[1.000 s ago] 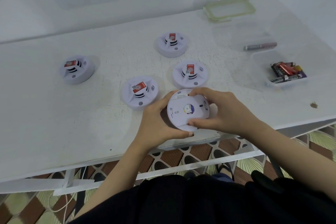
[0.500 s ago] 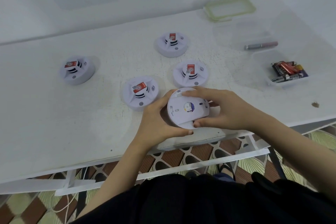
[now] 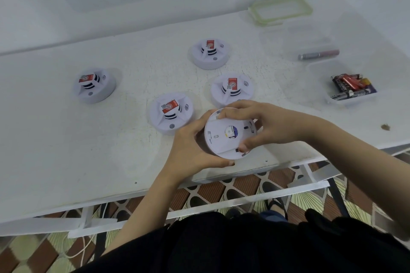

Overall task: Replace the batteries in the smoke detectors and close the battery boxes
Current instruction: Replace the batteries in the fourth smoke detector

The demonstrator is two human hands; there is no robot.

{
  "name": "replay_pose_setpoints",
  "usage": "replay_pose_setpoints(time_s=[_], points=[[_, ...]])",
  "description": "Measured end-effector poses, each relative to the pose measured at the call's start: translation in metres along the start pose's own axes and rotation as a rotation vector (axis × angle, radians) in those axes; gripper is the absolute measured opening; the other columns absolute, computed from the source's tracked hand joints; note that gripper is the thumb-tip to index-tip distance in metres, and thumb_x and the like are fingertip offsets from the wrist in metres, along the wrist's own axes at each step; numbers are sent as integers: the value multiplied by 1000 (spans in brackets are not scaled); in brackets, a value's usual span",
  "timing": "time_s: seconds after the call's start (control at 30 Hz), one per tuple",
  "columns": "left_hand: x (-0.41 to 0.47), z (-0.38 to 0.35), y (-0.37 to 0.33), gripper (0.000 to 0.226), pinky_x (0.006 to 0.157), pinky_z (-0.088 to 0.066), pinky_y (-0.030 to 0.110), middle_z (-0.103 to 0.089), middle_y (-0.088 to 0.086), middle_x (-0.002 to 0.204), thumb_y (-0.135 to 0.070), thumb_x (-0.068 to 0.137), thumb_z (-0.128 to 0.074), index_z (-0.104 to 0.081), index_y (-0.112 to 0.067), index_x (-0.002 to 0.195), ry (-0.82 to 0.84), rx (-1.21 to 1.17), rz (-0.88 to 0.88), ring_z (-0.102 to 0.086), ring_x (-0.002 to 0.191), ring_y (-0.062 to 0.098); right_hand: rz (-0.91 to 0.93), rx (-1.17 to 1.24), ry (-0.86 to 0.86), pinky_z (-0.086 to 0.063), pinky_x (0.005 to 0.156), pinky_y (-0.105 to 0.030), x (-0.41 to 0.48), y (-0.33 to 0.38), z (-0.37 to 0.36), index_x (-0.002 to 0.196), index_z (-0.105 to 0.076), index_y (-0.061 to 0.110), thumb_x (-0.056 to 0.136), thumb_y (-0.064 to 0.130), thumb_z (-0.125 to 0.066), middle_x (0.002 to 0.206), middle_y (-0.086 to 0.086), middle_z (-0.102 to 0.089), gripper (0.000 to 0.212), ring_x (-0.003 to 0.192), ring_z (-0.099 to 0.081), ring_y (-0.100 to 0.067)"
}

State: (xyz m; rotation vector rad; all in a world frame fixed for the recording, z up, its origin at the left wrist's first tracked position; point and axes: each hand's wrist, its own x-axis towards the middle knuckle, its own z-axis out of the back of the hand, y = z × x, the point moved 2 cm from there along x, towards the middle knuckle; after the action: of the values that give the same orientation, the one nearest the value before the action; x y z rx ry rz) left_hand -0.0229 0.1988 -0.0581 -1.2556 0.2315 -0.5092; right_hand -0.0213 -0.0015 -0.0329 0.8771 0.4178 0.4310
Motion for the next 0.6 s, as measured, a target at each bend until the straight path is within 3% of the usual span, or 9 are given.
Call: replay_pose_setpoints(time_s=[0.1,0.2,0.33,0.5,0.6], points=[[1,0,0,87,87,-52,24,-68,-4,110,2,51,-92,-58,-14,129,5,4,-3,-62,105,13,1,-41,42,-30,95,-13,2,5,4,121,-40,57,73,19,-79,134,16,-40,72,122,-37,0],[1,1,1,87,89,-52,27,-68,-4,111,3,50,-92,-58,-14,128,5,-9,3,-62,108,15,2,-110,31,-31,94,-11,1,11,5,124,-41,54,71,21,-80,135,13,-43,73,122,-38,-2],[2,0,1,87,91,-52,29,-68,-5,111,0,50,-93,-58,-13,128,-7,-2,3,-62,108,14,12,-316,-167,-26,103,-25,-9,18,5,130,-51,40,65,34,-84,145,8,-37,73,130,-33,-6],[1,-1,3,88,91,-51,25,-68,-5,112,1,51,-93,-57,-12,130,-6,-1,-1,-61,109,12,137,-552,-279,-34,91,-28,-16,30,2,122,-61,22,66,46,-71,118,-1,-58,62,109,-50,-21],[1,-1,2,88,89,-51,25,-68,-5,110,2,51,-93,-58,-16,129,2,-7,1,-61,107,11,182,-663,-294,-34,88,-29,-15,33,2,115,-65,18,64,44,-69,114,-3,-59,57,103,-53,-24]])
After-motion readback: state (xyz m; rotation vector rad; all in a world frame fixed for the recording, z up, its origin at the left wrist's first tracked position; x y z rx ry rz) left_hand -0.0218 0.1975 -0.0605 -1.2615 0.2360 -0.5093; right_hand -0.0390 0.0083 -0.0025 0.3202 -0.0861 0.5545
